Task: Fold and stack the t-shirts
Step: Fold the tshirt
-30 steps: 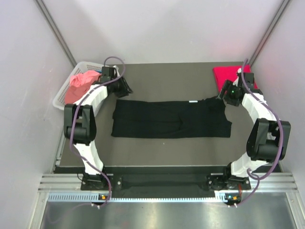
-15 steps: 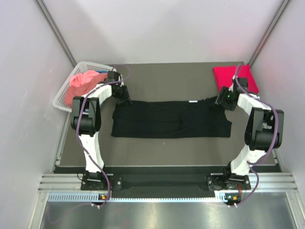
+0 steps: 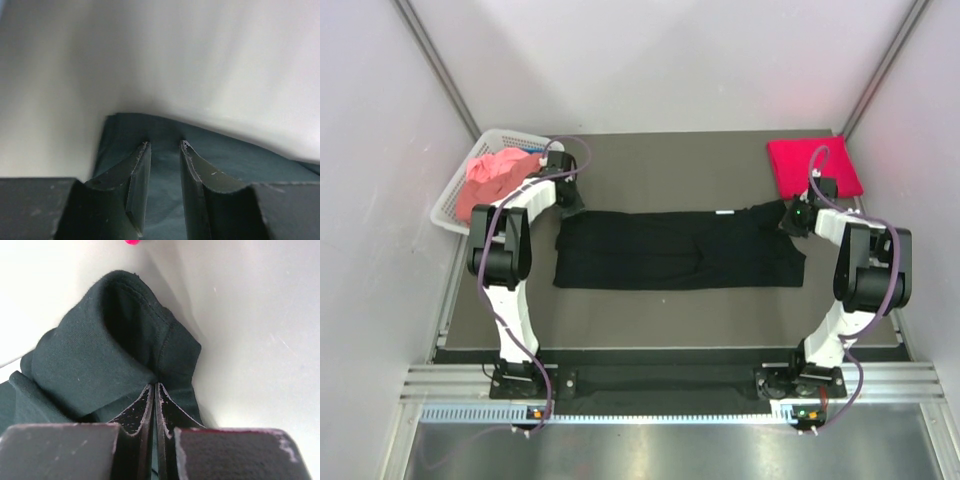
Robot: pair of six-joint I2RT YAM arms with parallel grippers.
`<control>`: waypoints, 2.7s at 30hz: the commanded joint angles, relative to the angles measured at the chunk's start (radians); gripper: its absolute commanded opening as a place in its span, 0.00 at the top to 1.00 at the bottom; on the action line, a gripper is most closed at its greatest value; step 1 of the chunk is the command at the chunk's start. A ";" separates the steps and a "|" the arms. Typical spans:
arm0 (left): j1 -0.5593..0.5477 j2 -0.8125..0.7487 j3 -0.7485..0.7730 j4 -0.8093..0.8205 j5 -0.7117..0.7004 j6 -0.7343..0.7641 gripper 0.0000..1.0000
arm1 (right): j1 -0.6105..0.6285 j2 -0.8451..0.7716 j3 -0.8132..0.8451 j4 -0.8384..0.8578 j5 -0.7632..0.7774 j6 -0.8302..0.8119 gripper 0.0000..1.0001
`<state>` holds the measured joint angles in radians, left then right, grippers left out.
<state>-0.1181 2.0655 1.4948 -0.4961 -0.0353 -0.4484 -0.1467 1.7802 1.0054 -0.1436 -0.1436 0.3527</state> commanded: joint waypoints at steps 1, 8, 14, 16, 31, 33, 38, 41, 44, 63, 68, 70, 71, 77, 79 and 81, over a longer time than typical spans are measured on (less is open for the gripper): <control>0.043 0.016 -0.094 -0.119 -0.173 -0.012 0.64 | -0.010 -0.027 -0.056 -0.031 0.084 0.012 1.00; 0.043 0.004 -0.117 -0.122 -0.172 -0.039 0.64 | -0.014 -0.071 -0.034 -0.114 0.194 0.060 1.00; 0.043 -0.044 -0.148 -0.117 -0.187 -0.055 0.64 | -0.016 -0.096 -0.060 -0.136 0.246 0.104 1.00; 0.043 -0.053 -0.156 -0.117 -0.192 -0.058 0.64 | -0.017 -0.107 -0.070 -0.134 0.245 0.112 1.00; 0.029 -0.188 -0.096 -0.122 0.030 0.005 0.61 | -0.014 -0.219 0.031 -0.214 0.142 0.127 0.71; 0.020 -0.196 -0.065 -0.127 0.086 0.014 0.61 | -0.010 -0.219 0.059 -0.203 0.081 0.124 0.66; -0.009 -0.177 -0.053 -0.058 0.227 0.042 0.59 | 0.021 -0.163 0.143 -0.192 0.049 0.112 0.66; -0.009 -0.098 -0.033 -0.057 0.359 0.039 0.59 | 0.025 -0.101 0.148 -0.114 0.033 0.146 0.67; -0.009 -0.047 -0.028 -0.036 0.361 0.028 0.59 | 0.035 -0.035 0.157 -0.050 -0.005 0.181 0.68; 0.054 0.059 -0.045 -0.140 -0.018 -0.038 0.59 | 0.004 -0.010 0.002 0.009 0.280 0.232 1.00; 0.055 0.047 -0.067 -0.139 -0.067 -0.070 0.58 | 0.002 0.007 0.035 -0.021 0.285 0.244 1.00; 0.058 0.025 -0.088 -0.127 -0.075 -0.076 0.57 | 0.006 0.010 0.033 0.031 0.250 0.244 1.00; 0.061 0.019 -0.105 -0.121 -0.089 -0.084 0.57 | 0.009 0.016 0.041 0.036 0.216 0.243 1.00; 0.078 -0.004 -0.117 -0.125 -0.124 -0.102 0.58 | 0.045 0.077 0.125 -0.033 0.265 0.255 1.00; 0.081 -0.013 -0.125 -0.121 -0.135 -0.108 0.58 | 0.058 0.103 0.139 -0.030 0.259 0.259 1.00; 0.084 -0.021 -0.131 -0.124 -0.143 -0.118 0.58 | 0.074 0.136 0.177 -0.043 0.259 0.264 1.00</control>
<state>-0.0841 2.0132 1.4277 -0.5369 0.0174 -0.5812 -0.0929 1.8545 1.1194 -0.1734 0.0456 0.6083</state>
